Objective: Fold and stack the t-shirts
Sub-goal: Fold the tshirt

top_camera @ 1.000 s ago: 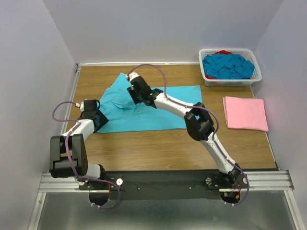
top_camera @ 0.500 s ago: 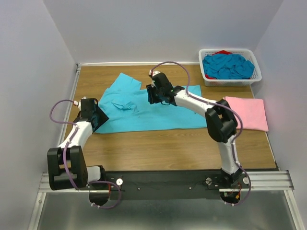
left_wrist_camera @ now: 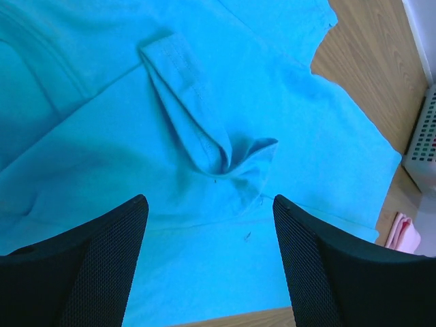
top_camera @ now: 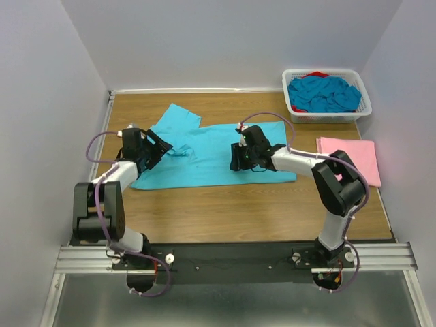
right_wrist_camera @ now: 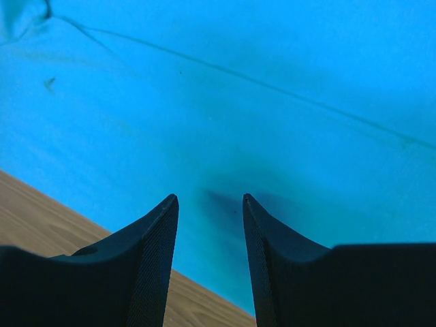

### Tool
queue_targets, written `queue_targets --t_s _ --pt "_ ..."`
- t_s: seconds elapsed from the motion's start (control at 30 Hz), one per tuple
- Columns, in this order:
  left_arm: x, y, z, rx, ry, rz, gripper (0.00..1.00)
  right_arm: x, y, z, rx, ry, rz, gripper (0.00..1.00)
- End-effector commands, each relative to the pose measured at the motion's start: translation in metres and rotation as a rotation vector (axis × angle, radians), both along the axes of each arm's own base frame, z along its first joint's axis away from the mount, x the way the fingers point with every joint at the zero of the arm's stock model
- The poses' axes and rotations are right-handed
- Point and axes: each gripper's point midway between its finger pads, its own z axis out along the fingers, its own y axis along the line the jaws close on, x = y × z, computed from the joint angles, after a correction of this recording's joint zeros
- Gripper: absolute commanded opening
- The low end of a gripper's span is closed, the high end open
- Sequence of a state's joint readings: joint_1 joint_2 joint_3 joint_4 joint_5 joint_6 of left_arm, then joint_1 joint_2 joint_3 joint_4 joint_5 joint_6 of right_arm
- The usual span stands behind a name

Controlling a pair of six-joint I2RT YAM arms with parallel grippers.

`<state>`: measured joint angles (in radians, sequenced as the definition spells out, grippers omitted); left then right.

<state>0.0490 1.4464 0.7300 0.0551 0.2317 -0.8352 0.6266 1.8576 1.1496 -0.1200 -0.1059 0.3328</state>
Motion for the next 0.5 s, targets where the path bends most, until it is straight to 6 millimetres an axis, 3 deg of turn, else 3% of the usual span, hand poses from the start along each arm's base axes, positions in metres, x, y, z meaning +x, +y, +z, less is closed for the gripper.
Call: queue_targets --t_s 0.0,0.27,0.47 --pt "0.024 -0.018 0.0 -0.088 -0.03 -0.041 0.82 -0.002 0.0 0.018 0.102 -0.034 -0.005 0.5" --pt "0.05 -0.027 -0.007 -0.101 -0.027 -0.055 0.8 -0.014 -0.017 0.002 0.111 -0.001 -0.034 0.5" --pt "0.058 -0.028 -0.022 -0.107 0.016 -0.043 0.79 -0.015 -0.022 0.007 0.116 -0.015 -0.045 0.5"
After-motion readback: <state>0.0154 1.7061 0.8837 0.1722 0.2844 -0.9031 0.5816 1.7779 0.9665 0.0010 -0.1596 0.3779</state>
